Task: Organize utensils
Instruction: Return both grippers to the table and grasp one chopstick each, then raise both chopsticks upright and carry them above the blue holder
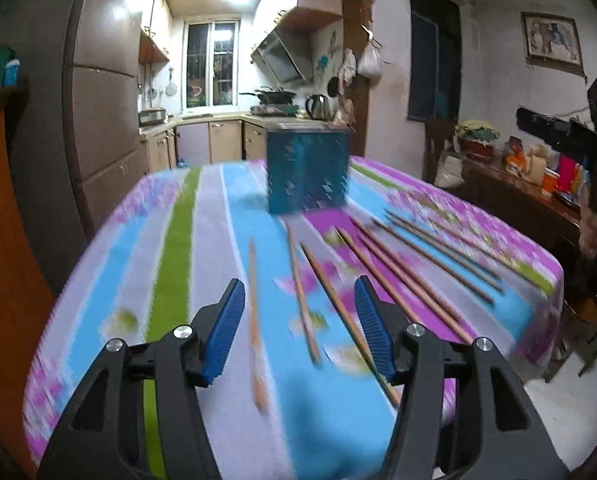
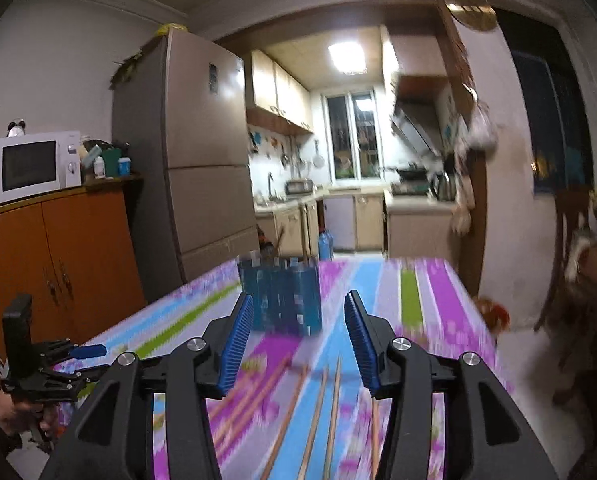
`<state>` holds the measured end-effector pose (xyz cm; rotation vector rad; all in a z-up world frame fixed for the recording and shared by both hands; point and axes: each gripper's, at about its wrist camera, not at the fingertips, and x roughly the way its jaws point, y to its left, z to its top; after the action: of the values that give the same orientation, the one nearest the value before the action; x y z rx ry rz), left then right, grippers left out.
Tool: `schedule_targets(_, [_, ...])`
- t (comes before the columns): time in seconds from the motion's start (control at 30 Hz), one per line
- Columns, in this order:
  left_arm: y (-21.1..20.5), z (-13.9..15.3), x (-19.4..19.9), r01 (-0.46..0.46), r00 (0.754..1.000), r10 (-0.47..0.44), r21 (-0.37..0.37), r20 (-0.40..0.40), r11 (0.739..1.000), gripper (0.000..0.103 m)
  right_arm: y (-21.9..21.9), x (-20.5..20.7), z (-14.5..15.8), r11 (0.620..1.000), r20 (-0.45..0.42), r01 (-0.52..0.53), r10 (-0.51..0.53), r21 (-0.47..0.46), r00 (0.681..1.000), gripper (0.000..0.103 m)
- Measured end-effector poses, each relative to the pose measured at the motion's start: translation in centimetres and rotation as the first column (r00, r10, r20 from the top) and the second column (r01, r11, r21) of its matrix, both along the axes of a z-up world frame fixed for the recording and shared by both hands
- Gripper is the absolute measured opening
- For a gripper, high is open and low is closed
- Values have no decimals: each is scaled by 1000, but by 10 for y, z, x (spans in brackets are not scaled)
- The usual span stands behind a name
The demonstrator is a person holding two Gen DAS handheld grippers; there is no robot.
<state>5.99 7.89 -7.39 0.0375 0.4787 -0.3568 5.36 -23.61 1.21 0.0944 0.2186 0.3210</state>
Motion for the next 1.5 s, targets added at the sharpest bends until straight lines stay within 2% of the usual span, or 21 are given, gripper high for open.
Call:
schedule_targets(0.07, [-6, -12, -12, 30, 999, -30, -29, -22, 999, 54, 0, -16, -21, 1000, -22, 22, -22, 8, 1000, 49])
schedule_targets(0.13, [-15, -23, -24, 45, 999, -45, -1, -21, 999, 54, 1, -28, -35, 999, -35, 36, -36, -3, 999, 49])
schedule_targets(0.17, [-20, -29, -29, 59, 998, -60, -11, -29, 998, 54, 3, -32, -40, 999, -38, 41, -41, -11, 998, 49])
schedule_targets(0.2, [-25, -34, -33, 72, 997, -73, -18, -34, 997, 52, 4, -37, -45, 998, -39, 51, -52, -22, 998, 49])
schedule_targets(0.27, [-35, -40, -38, 81, 997, -81, 18, -19, 997, 48, 5, -45, -53, 997, -31, 74, -75, -39, 997, 49])
schedule_targets(0.43, [-44, -60, -40, 41, 999, -42, 68, 3, 997, 34, 3, -63, -78, 989, -24, 124, -126, -86, 992, 48])
schedule_targets(0.53, [-46, -65, -40, 25, 1000, -26, 86, 14, 996, 33, -1, -68, -95, 987, -64, 127, -134, -102, 989, 41])
schedule_targets(0.6, [-46, -68, -39, 22, 1000, -24, 84, 14, 996, 33, -3, -70, -111, 987, -107, 120, -132, -110, 986, 33])
schedule_targets(0.73, [-45, -69, -39, 15, 1000, -17, 75, 26, 997, 28, -2, -64, -139, 990, -188, 84, -105, -116, 976, 25])
schedule_targets(0.9, [-46, -69, -40, 8, 1000, -10, 80, 25, 997, 28, 11, -55, -149, 997, -213, 33, -49, -77, 976, 25])
schedule_targets(1.07, [-49, -69, -40, 2, 1000, -4, 83, 26, 997, 28, 21, -37, -161, 998, -226, 23, -35, -56, 973, 25])
schedule_targets(1.17, [-50, -71, -41, -1, 999, -2, 80, 35, 997, 28, 27, -30, -166, 996, -214, 36, -52, -80, 975, 24])
schedule_targets(1.27, [-50, -72, -43, -8, 999, 4, 78, 52, 997, 28, 29, -28, -167, 993, -203, 40, -62, -111, 977, 18])
schedule_targets(1.33, [-50, -73, -44, -11, 998, 7, 72, 62, 997, 25, 31, -29, -167, 991, -196, 37, -62, -127, 979, 13])
schedule_targets(1.4, [-51, -74, -45, -13, 997, 7, 70, 72, 997, 20, 32, -30, -168, 990, -189, 37, -62, -133, 980, 12])
schedule_targets(1.5, [-52, -75, -45, -16, 997, 11, 65, 82, 998, 18, 31, -30, -169, 991, -182, 38, -61, -127, 982, 12])
